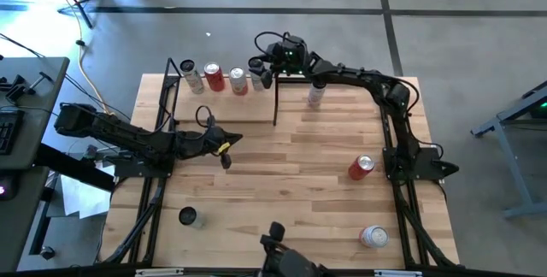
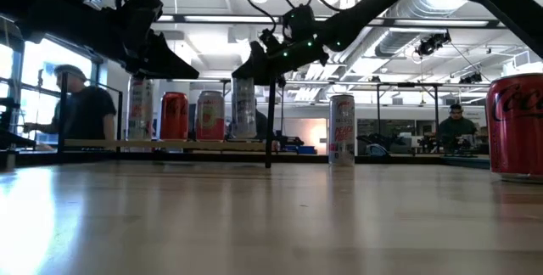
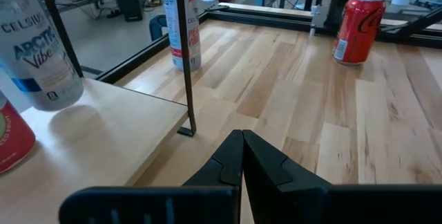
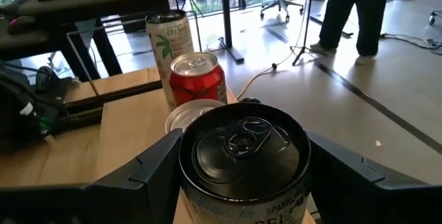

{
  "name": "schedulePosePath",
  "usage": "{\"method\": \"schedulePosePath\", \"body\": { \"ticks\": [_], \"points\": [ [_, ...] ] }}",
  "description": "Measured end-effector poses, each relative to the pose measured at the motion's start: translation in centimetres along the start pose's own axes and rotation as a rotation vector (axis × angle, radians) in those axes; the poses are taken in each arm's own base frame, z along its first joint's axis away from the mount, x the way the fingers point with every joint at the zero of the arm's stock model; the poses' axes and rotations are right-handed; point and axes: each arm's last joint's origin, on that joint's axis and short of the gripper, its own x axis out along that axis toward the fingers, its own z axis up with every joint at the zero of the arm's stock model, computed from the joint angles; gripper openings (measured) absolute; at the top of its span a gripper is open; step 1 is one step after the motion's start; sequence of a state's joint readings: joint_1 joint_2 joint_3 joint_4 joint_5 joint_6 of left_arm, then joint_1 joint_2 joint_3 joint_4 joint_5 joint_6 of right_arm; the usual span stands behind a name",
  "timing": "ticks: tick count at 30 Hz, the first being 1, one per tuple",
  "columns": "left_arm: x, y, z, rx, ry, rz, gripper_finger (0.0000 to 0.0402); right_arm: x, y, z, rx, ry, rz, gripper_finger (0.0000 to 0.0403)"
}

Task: Place canned beverage on shelf
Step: Put the right white-blue soda can on the shelf

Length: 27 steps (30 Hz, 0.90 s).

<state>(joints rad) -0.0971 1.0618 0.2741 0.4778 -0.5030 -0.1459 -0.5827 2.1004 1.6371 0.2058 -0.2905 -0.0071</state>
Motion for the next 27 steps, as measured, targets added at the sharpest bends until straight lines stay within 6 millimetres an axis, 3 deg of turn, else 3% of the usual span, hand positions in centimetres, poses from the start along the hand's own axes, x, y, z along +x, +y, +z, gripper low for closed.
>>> {"method": "schedulePosePath", "body": {
  "ticks": [22, 27],
  "points": [
    [0.00, -0.01, -0.01, 0.001, 0.001, 0.000, 0.0000, 0.15, -0.27, -0.71, -0.032, 0.047, -0.032, 0.0250],
    [0.00, -0.01, -0.01, 0.001, 0.001, 0.000, 0.0000, 0.14, -0.34, -0.72, -0.006, 0.047, -0.059, 0.0270]
  ]
}}
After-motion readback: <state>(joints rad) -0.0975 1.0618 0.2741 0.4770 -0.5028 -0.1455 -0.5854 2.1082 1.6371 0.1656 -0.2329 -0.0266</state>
